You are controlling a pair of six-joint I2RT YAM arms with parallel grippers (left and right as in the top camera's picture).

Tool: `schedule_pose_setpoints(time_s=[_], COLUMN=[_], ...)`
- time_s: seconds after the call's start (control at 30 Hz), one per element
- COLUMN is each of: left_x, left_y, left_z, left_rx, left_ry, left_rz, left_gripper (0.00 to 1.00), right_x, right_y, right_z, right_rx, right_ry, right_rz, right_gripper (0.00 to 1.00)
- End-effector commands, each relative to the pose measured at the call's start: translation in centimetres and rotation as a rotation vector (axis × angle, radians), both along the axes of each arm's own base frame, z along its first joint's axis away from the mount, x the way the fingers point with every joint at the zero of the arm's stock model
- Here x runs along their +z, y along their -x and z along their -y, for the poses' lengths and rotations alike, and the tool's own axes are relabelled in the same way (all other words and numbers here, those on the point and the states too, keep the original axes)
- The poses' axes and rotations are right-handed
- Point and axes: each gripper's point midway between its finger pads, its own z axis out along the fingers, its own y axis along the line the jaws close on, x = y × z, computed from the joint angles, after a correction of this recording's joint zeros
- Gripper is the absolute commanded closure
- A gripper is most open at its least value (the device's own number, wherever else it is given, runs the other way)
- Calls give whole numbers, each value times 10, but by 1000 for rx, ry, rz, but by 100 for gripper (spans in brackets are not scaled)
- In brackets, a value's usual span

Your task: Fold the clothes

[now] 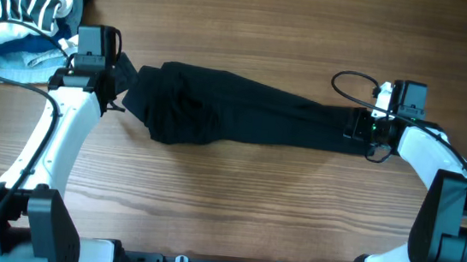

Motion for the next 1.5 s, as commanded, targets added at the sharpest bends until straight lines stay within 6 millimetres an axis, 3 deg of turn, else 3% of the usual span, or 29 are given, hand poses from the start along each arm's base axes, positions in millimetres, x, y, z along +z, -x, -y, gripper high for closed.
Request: schedule_pose_setpoints(time_s=[0.0,0.07,0.1,0.27,0.37,0.47,0.63,0.77,0.93,1.13,1.2,1.23,1.27,1.3,1.37,1.47], left_x=[6,5,4,3,1,0,0,0,-1,-2,-2,-2,-2,-2,-2,-1], left_y=[-1,1,2,5,7,9,9,9,9,9,9,9,9,9,9,7], left_z=[2,2,2,2,4,5,5,5,10,10,10,10,10,10,10,10], left_rx=[-23,-23,-23,-23,-28,-30,-29,-29,-43,-43,-43,-43,-43,-43,-43,-44], left_ry=[10,11,11,12,22,25,25,26,52,52,52,52,52,52,52,53], left_rz=[6,-5,-9,-21,-35,-43,-42,-41,-44,-47,-47,-47,-47,-47,-46,-39], left_gripper=[0,0,0,0,0,0,0,0,0,0,0,0,0,0,0,0], right_x=[-12,-13,-10,25,47,66,90,89,87,87,85,84,84,88,98,127], right_y=[7,6,7,-5,-16,-27,-38,-36,-35,-41,-38,-35,-32,-30,-30,-32], right_z=[-12,16,32,100,115,110,54,-7,-69,-113,-124,-130,-135,-141,-151,-163], right_rx=[19,-93,-164,-303,-269,-208,-52,41,119,151,174,189,203,218,247,290], right_ry=[-65,42,92,147,63,-12,-137,-197,-195,-159,-162,-170,-183,-211,-268,-333], right_rz=[-39,-48,-50,23,90,131,108,43,11,34,26,16,9,6,28,87], right_gripper=[63,92,96,96,96,96,96,95,96,96,69,49,35,30,30,41])
